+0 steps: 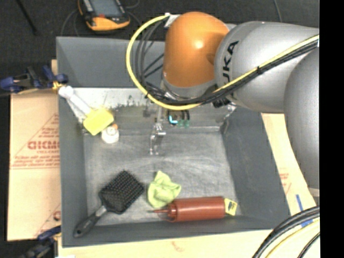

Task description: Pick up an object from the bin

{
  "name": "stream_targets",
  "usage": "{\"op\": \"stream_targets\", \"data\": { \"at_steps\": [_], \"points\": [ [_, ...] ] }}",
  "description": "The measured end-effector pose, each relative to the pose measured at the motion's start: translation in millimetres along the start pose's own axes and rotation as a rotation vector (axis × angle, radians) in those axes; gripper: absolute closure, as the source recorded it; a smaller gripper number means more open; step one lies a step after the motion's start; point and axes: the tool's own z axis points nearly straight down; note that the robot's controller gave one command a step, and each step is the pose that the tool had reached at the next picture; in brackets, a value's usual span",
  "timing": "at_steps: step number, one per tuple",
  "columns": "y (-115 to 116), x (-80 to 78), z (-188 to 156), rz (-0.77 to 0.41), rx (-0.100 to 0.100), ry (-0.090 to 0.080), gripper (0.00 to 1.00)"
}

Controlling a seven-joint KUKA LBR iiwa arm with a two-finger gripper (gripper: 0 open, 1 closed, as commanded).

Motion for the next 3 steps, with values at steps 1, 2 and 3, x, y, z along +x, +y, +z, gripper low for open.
{"op": "stream_targets", "data": {
  "at_steps": [1, 2, 3],
  "points": [
    [-0.4, -1.4, -5.2, 0.002, -0.001, -0.008, 0.00],
    [12.6, 6.6, 40.0, 0.060, -0.001, -0.014, 0.00],
    [19.2, 30.8, 82.4, -0.023, 0.001, -0.007, 0.00]
  ]
}}
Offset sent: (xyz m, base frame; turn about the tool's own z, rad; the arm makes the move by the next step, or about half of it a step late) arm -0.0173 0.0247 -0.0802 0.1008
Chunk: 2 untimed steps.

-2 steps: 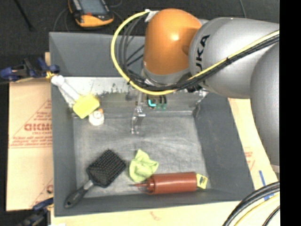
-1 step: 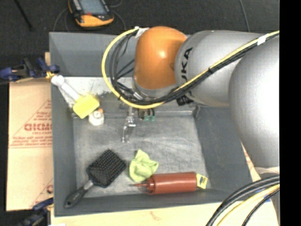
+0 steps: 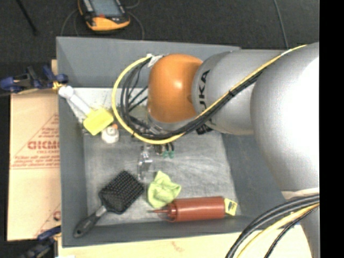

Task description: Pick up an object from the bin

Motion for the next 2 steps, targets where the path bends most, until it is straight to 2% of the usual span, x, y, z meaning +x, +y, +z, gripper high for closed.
{"op": "stream_targets", "data": {
  "at_steps": [1, 2],
  "points": [
    [-10.5, 38.1, 14.0, -0.275, -0.001, 0.002, 0.00],
    [16.0, 73.0, 19.9, -0.254, 0.001, 0.001, 0.00]
  ]
}}
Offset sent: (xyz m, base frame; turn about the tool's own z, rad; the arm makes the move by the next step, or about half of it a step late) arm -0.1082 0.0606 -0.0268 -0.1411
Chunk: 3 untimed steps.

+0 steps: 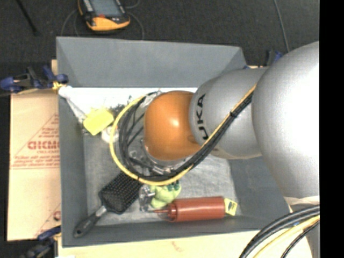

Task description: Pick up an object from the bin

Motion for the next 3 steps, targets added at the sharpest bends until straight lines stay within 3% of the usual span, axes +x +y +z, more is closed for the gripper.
{"op": "stream_targets", "data": {
  "at_steps": [1, 2, 3],
  "points": [
    [13.1, 6.0, 26.6, -0.139, -0.004, -0.061, 1.00],
    [13.1, 6.1, 26.6, -0.138, -0.004, -0.061, 1.00],
    [13.1, -4.3, 28.0, -0.160, -0.004, -0.036, 1.00]
  ]
}}
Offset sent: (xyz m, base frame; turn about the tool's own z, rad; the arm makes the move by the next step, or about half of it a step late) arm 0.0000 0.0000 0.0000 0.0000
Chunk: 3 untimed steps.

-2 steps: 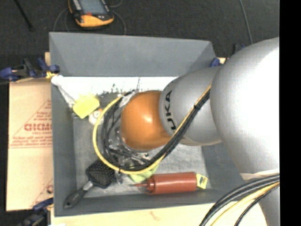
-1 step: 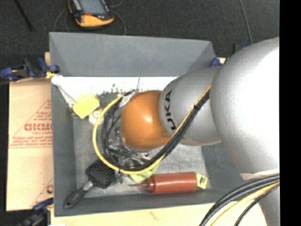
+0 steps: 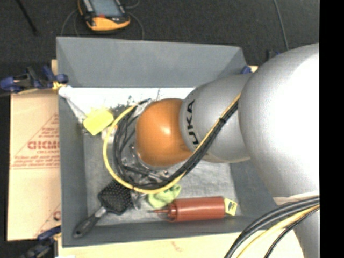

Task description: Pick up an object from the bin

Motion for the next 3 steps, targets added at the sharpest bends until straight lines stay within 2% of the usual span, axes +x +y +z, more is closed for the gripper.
{"op": "stream_targets", "data": {
  "at_steps": [1, 2, 3],
  "points": [
    [-6.1, -2.8, 4.9, 0.020, -0.006, 0.018, 0.00],
    [-7.0, -5.6, 2.4, 0.022, -0.005, 0.008, 1.00],
    [-7.0, -5.6, 2.4, 0.023, -0.005, 0.008, 1.00]
  ]
}}
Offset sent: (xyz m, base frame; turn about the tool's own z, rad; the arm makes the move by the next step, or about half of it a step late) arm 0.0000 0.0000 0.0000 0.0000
